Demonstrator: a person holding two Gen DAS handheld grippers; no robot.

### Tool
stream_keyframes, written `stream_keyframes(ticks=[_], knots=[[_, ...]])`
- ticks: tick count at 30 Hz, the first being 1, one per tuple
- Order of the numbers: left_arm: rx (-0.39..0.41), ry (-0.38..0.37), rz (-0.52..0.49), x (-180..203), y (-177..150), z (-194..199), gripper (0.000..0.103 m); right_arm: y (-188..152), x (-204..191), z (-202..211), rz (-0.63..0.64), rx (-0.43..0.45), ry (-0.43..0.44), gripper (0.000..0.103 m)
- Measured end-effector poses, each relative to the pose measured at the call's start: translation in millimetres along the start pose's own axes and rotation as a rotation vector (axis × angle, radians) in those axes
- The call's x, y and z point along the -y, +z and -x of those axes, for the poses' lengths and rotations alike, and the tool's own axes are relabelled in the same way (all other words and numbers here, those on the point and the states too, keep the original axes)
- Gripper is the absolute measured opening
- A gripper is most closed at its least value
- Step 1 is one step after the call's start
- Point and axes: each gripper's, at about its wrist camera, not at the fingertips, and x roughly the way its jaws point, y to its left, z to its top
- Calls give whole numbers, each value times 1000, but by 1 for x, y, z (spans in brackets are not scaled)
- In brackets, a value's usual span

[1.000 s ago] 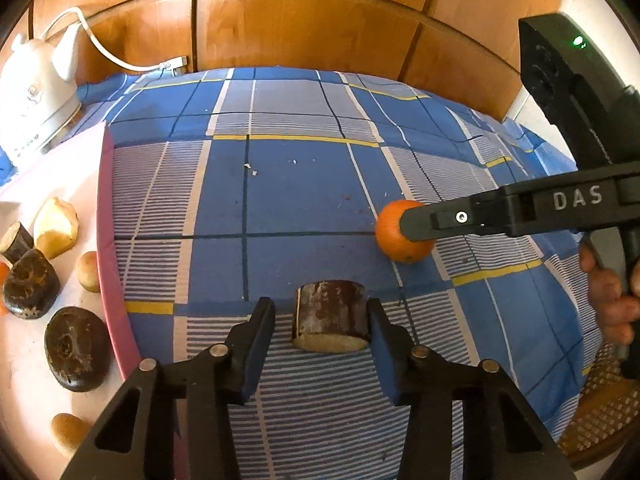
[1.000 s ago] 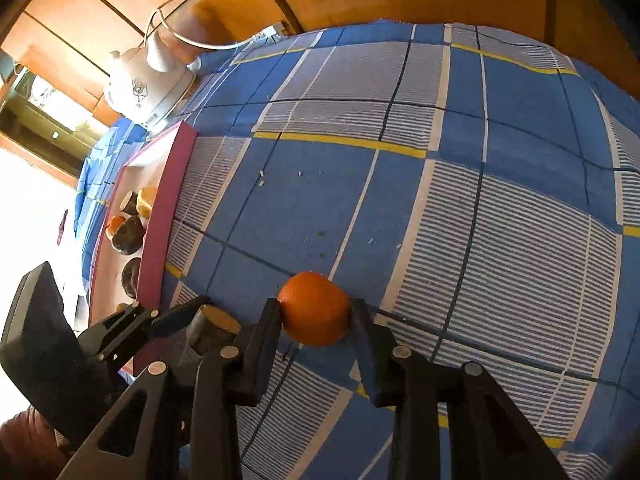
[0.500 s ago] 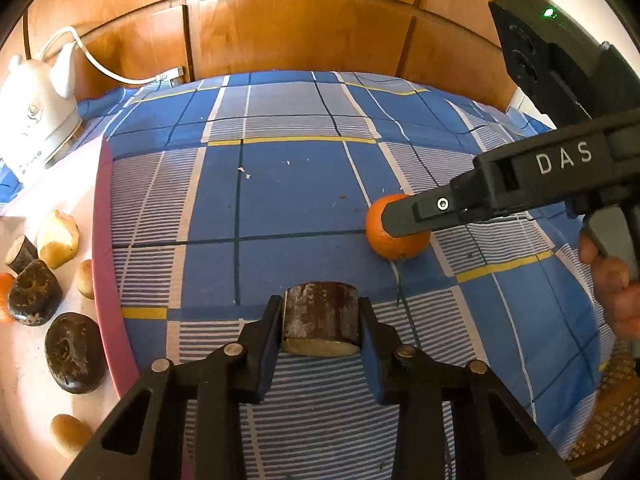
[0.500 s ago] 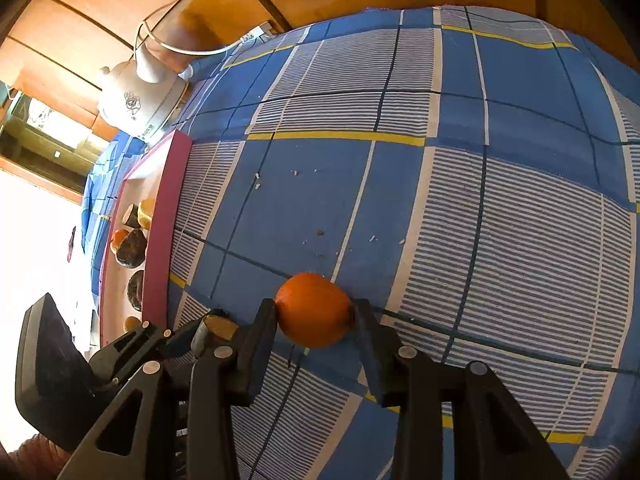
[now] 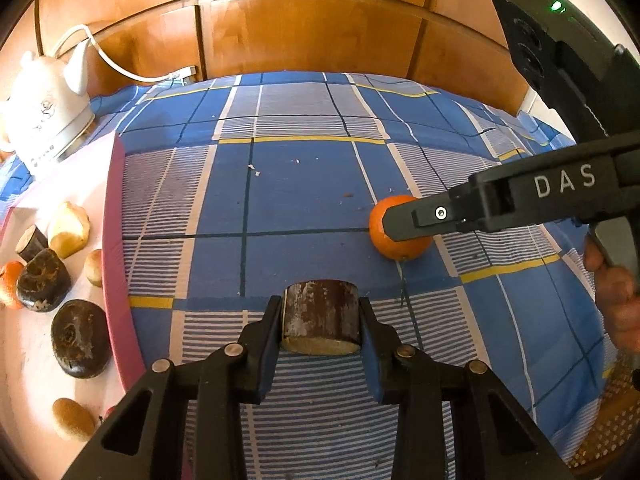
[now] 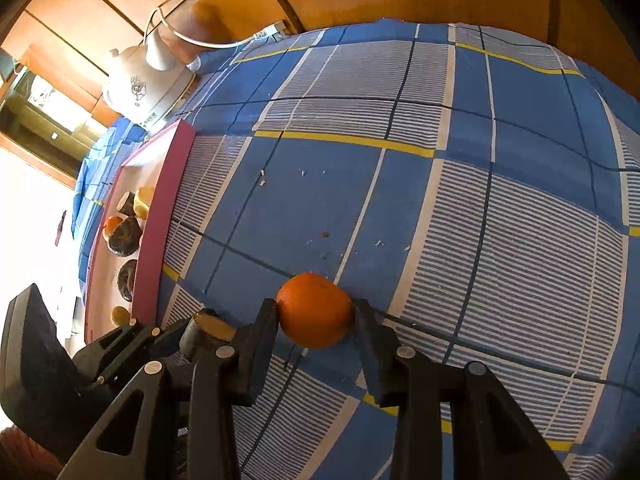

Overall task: Organize fruits
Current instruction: 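Carry the log slice toward the tray with the left while the right holds the orange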

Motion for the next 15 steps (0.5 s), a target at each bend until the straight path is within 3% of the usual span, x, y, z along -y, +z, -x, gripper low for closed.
stream_keyframes(ticks=[15], knots=[[60, 15, 7, 1, -4, 28, 36, 0, -1, 0, 6, 2, 1, 39]])
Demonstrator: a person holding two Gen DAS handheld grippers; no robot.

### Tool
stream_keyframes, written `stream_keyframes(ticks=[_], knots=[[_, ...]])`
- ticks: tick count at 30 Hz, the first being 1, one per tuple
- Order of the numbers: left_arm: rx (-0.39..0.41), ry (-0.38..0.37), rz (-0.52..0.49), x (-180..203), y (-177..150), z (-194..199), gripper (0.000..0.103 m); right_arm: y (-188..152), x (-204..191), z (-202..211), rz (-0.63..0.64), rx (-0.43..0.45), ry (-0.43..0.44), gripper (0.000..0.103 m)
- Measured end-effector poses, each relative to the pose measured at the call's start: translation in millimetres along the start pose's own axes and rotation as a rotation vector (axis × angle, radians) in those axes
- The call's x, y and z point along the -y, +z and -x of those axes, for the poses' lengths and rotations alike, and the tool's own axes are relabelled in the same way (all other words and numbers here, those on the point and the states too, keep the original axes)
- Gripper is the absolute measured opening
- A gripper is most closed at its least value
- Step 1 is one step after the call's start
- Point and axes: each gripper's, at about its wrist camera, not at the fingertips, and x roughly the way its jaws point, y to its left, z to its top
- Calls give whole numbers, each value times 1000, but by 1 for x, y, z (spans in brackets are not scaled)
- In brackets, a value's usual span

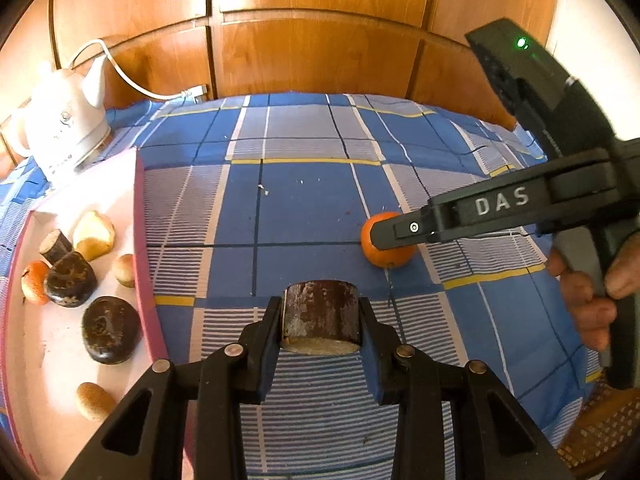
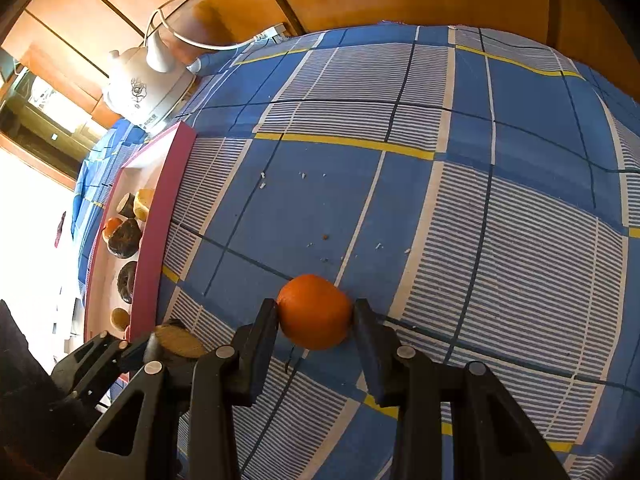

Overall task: Organize fruits
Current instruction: 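Carry the log slice toward the tray with the left while the right holds the orange, then lower the log slice into the tray and open the left gripper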

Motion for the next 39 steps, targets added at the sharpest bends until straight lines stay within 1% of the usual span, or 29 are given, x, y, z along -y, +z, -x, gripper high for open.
stream_keyframes(ticks=[3, 10, 15, 21, 25, 31, 33, 35, 37, 39], knots=[[20, 10, 10, -2, 0, 8, 36, 0, 1, -1, -10, -7, 9, 40], [61, 31, 25, -10, 0, 27, 36, -2, -4, 0, 24, 5, -16, 39], [88, 44, 50, -22, 0, 42, 36, -5, -11, 1, 73, 23, -49, 38], [95, 67, 95, -46, -2, 55, 36, -7, -14, 0, 95, 35, -65, 38], [100, 93, 149, -73, -7, 66, 36, -8, -15, 0, 103, 40, -73, 38], [97, 145, 292, -135, -17, 80, 36, -8, -17, -1, 113, 42, -83, 38], [75, 165, 352, -161, -21, 78, 36, -9, -19, 0, 119, 42, -87, 38], [56, 179, 396, -178, -25, 72, 36, -8, -20, -1, 125, 42, -93, 38], [42, 201, 418, -190, -25, 67, 36, -8, -21, -1, 127, 41, -94, 38], [31, 206, 419, -197, -24, 60, 36, -8, -21, -1, 130, 41, -95, 38]])
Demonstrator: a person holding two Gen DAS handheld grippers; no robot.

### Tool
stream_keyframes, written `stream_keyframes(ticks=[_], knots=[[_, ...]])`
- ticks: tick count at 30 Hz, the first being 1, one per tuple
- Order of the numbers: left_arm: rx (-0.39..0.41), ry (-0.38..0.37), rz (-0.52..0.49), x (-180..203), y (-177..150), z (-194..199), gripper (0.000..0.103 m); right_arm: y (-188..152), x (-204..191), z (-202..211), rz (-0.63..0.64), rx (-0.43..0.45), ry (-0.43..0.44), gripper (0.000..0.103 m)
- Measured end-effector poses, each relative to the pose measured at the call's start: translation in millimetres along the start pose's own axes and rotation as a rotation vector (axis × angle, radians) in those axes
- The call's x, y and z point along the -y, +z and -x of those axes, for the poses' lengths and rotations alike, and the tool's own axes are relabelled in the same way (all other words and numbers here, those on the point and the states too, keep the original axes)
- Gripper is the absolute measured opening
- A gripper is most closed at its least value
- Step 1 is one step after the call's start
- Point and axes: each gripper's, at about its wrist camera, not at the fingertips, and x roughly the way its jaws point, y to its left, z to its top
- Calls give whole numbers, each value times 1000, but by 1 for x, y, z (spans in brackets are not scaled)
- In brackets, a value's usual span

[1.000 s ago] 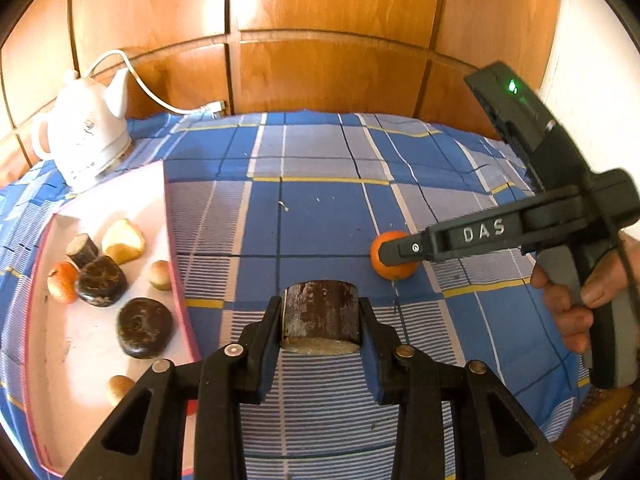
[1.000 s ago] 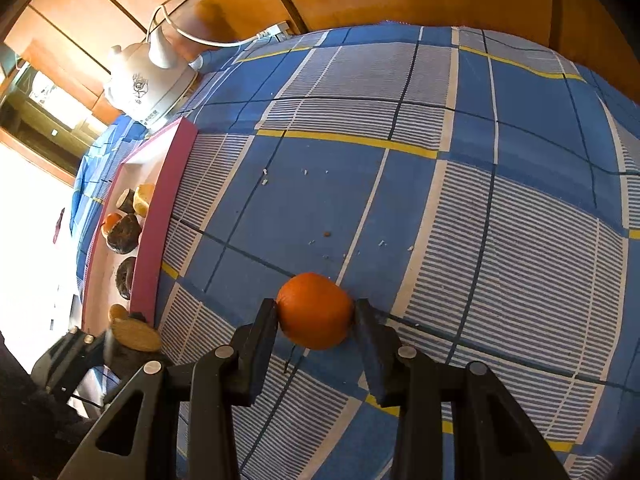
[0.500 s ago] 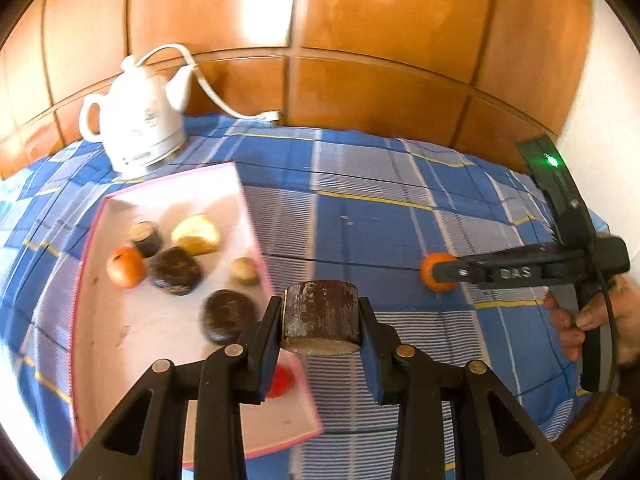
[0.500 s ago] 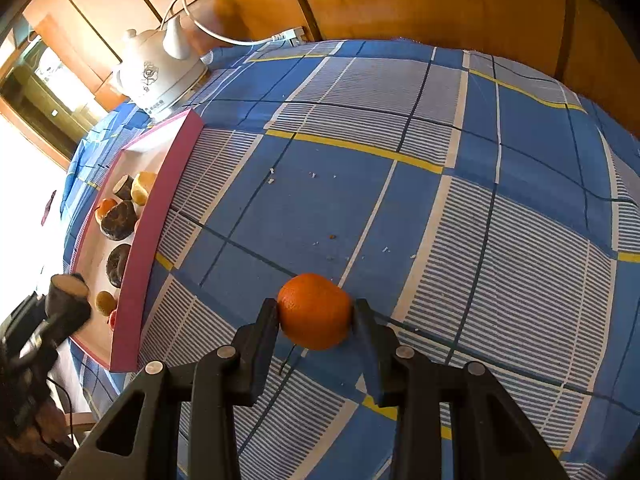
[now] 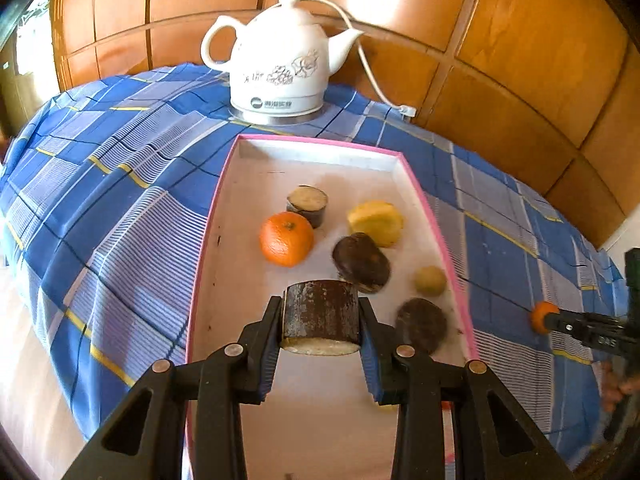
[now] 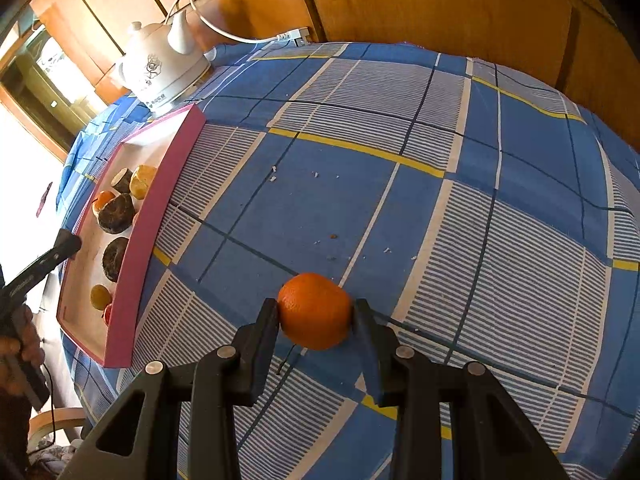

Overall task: Organize fruits
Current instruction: 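Lower the log slice into the tray and open the left gripper, then carry the orange over the tray with the right while the left withdraws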

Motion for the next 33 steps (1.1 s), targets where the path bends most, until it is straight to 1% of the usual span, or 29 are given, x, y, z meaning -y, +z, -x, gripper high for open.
stream_keyframes(ticks=[2, 4, 5, 6, 9, 13, 15, 16, 21, 24, 27, 33], knots=[[-6, 25, 5, -1, 2, -8, 36, 0, 0, 0, 3, 0, -2, 38], [-19, 31, 8, -3, 2, -11, 36, 0, -1, -1, 7, 0, -4, 38], [-24, 39, 13, -1, 1, -14, 39, 0, -1, -1, 8, 0, -5, 38], [-24, 42, 15, -1, 0, -16, 45, 1, -1, -1, 10, 0, -6, 38], [-7, 64, 10, 1, -1, -15, 51, 0, -2, -1, 13, 1, -8, 38], [33, 131, -18, 4, -3, -5, 52, 0, -3, -1, 19, 2, -12, 38], [53, 148, -21, 5, -5, 3, 54, 0, -3, -1, 19, 3, -13, 38], [64, 149, -19, 5, -6, 6, 55, 0, -3, -1, 20, 3, -13, 38], [129, 154, -13, 6, -11, 32, 65, 0, -3, -1, 20, 3, -13, 38], [154, 156, -14, 8, -13, 43, 70, 0, -3, -1, 23, 3, -16, 38], [168, 150, -14, 9, -15, 51, 76, 0, -4, -1, 31, 5, -22, 38], [183, 141, -10, 9, -21, 62, 81, 0, -5, 0, 37, 10, -30, 38]])
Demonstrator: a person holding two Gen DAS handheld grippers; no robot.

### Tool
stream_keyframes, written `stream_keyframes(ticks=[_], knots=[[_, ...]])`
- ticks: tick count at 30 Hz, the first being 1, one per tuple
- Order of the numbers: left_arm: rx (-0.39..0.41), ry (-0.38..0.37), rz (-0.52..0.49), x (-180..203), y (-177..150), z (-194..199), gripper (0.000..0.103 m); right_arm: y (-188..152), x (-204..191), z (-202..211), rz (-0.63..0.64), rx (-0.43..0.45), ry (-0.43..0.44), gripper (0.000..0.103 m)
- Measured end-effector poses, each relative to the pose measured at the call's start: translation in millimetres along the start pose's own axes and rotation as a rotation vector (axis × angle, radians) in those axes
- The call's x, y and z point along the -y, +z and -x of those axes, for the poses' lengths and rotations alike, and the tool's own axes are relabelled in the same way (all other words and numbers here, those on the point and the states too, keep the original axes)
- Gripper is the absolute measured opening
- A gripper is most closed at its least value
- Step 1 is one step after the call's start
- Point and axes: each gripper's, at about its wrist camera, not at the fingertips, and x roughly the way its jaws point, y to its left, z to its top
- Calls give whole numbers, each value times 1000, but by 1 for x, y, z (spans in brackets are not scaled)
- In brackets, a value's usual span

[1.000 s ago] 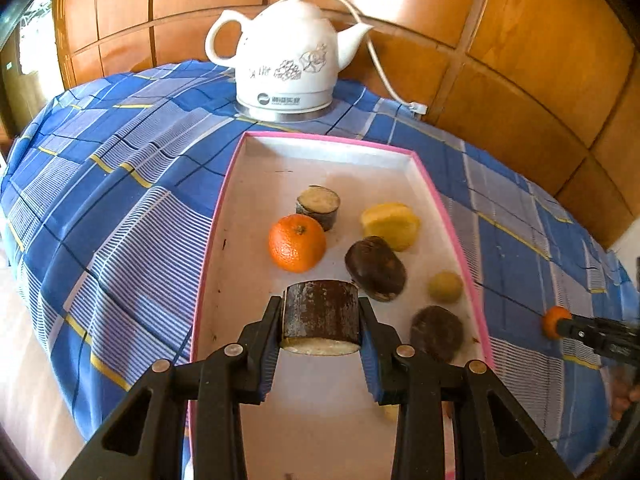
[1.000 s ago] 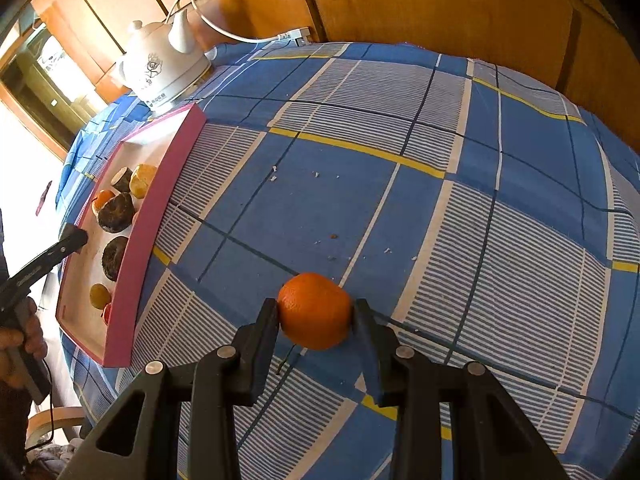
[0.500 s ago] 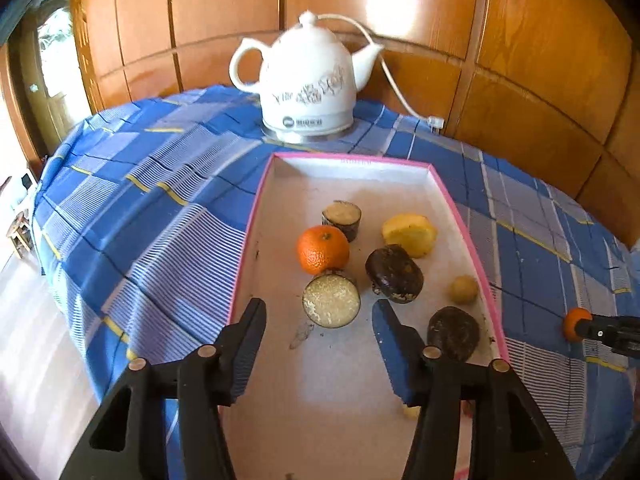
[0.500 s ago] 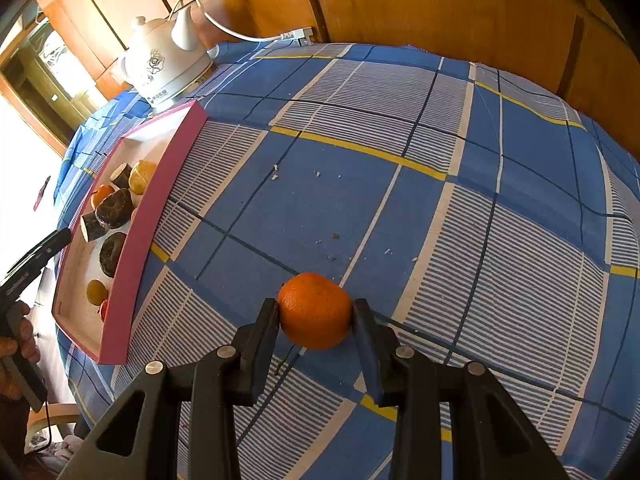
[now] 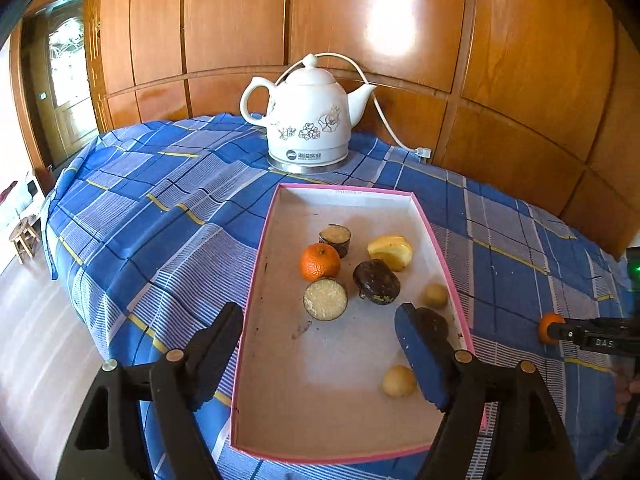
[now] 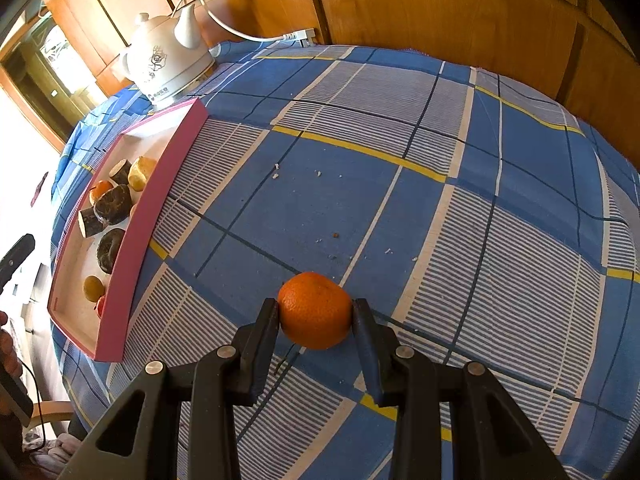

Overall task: Organize fruits
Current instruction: 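Carry the orange over the tray with the right while the left withdraws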

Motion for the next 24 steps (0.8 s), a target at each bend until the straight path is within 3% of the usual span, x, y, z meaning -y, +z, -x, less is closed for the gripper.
stream_keyframes(ticks=[10, 18, 24], knots=[[4, 12, 11, -8, -5, 5, 88, -1, -3, 1, 14, 8, -11, 37], [7, 40, 28, -18, -9, 6, 102, -2, -4, -1, 24, 15, -20, 37], [18, 54, 39, -28, -12, 9, 103, -1, -7, 2, 16, 10, -33, 37]])
